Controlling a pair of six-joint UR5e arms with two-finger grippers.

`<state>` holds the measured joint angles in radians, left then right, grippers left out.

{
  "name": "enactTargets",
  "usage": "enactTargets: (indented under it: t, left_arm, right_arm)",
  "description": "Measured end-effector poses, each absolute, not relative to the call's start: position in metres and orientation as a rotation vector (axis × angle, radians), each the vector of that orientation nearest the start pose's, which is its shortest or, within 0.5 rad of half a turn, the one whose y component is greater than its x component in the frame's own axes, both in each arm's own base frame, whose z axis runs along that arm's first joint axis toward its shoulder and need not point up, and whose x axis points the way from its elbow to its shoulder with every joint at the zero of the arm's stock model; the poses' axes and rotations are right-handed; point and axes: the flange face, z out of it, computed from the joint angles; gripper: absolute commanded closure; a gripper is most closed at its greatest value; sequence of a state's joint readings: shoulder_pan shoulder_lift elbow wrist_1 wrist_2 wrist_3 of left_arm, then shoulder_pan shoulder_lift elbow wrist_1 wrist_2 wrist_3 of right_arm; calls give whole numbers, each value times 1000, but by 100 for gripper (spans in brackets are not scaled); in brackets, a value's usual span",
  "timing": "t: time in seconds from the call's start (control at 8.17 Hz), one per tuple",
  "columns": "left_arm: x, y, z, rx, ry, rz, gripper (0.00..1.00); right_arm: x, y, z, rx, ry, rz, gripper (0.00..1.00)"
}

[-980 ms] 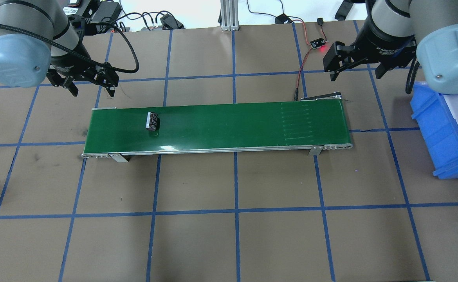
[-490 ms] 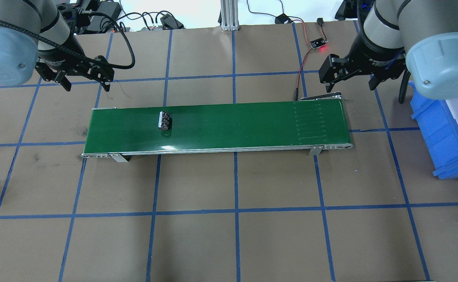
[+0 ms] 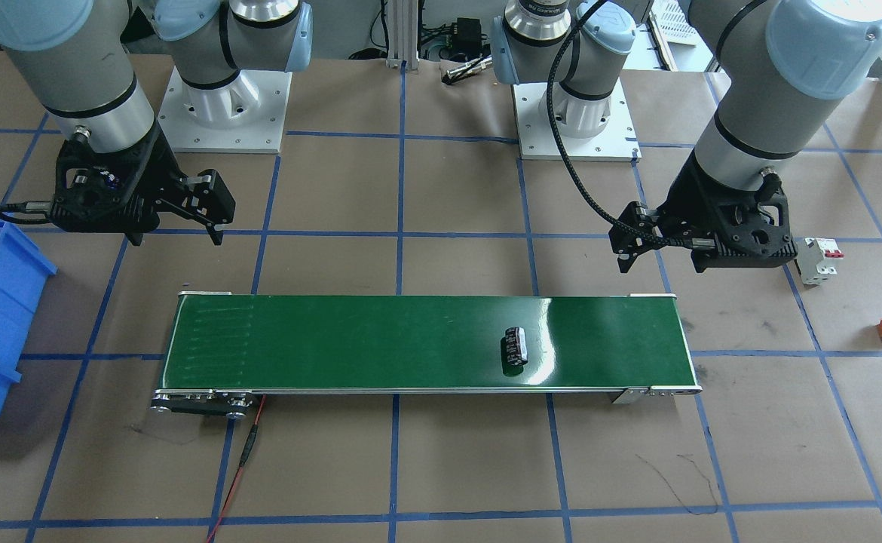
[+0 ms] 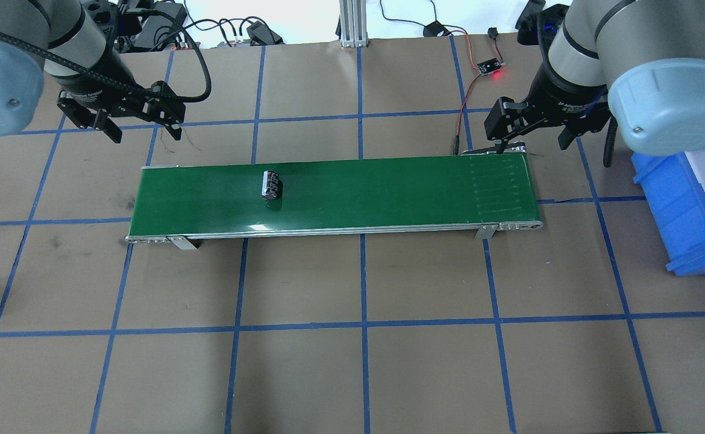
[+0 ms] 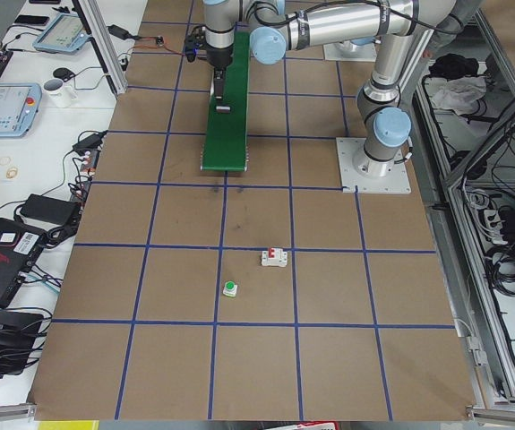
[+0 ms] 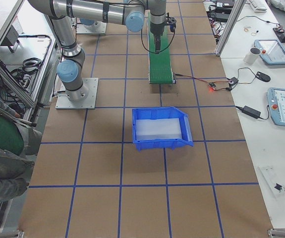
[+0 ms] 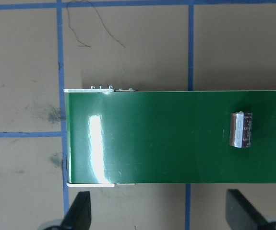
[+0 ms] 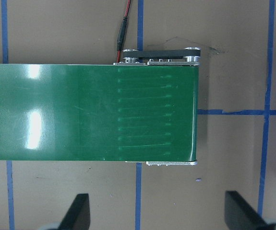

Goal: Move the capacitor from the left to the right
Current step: 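Raise the left gripper while the right gripper reaches toward the moving capacitor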

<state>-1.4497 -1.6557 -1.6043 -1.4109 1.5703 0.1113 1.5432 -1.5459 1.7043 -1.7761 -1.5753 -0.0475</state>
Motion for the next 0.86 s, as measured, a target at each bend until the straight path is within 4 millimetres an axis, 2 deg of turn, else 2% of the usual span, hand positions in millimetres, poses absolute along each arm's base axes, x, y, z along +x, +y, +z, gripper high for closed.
enactTargets:
  t: [0.49, 0.86]
  left_arm:
    - [-78, -523, 437, -25, 3224, 143, 0]
    - [-75, -518, 442, -24, 3198, 152, 0]
  right_arm:
    - [120, -523, 391, -33, 3129, -11, 5]
    - [130, -538, 353, -19, 3037, -23, 4]
